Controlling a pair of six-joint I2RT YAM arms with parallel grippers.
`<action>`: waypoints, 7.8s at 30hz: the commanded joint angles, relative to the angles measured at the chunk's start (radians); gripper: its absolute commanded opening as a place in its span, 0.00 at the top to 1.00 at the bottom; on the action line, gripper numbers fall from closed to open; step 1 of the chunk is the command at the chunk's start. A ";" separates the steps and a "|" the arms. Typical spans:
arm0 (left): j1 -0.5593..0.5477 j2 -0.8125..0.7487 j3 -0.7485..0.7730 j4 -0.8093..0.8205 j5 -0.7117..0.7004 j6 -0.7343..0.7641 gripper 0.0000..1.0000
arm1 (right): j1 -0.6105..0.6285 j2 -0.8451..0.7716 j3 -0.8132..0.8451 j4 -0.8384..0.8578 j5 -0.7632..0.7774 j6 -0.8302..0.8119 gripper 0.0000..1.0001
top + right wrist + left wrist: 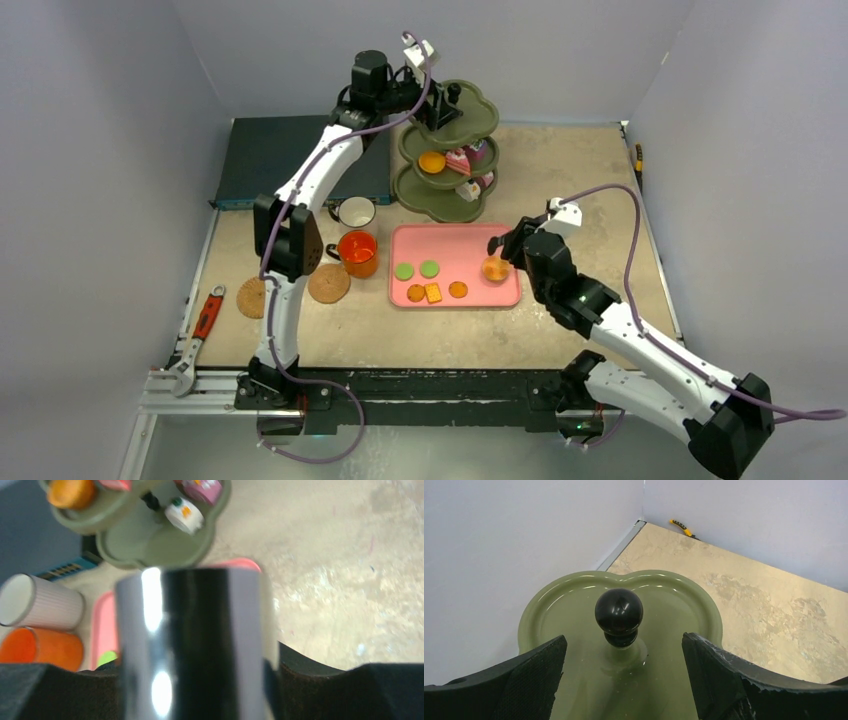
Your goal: Serve the afternoon tea
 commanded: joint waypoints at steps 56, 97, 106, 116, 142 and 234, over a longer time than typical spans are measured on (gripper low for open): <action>0.030 -0.346 -0.191 -0.218 -0.198 0.086 0.14 | -0.001 0.372 0.072 0.573 -0.044 -0.187 0.66; 0.036 -0.374 -0.210 -0.224 -0.152 0.057 0.14 | 0.000 0.092 -0.167 0.309 -0.030 -0.161 0.42; 0.036 -0.370 -0.209 -0.222 -0.150 0.052 0.14 | 0.000 0.123 -0.182 0.331 -0.067 -0.149 0.38; 0.036 -0.370 -0.205 -0.217 -0.152 0.047 0.14 | 0.002 0.143 -0.177 0.331 -0.070 -0.162 0.40; 0.035 -0.374 -0.213 -0.222 -0.152 0.055 0.14 | 0.011 0.587 0.116 0.903 -0.031 -0.343 0.58; -0.244 -0.239 -0.300 0.286 -0.891 0.009 0.99 | 0.012 0.190 -0.252 0.795 -0.283 -0.342 0.41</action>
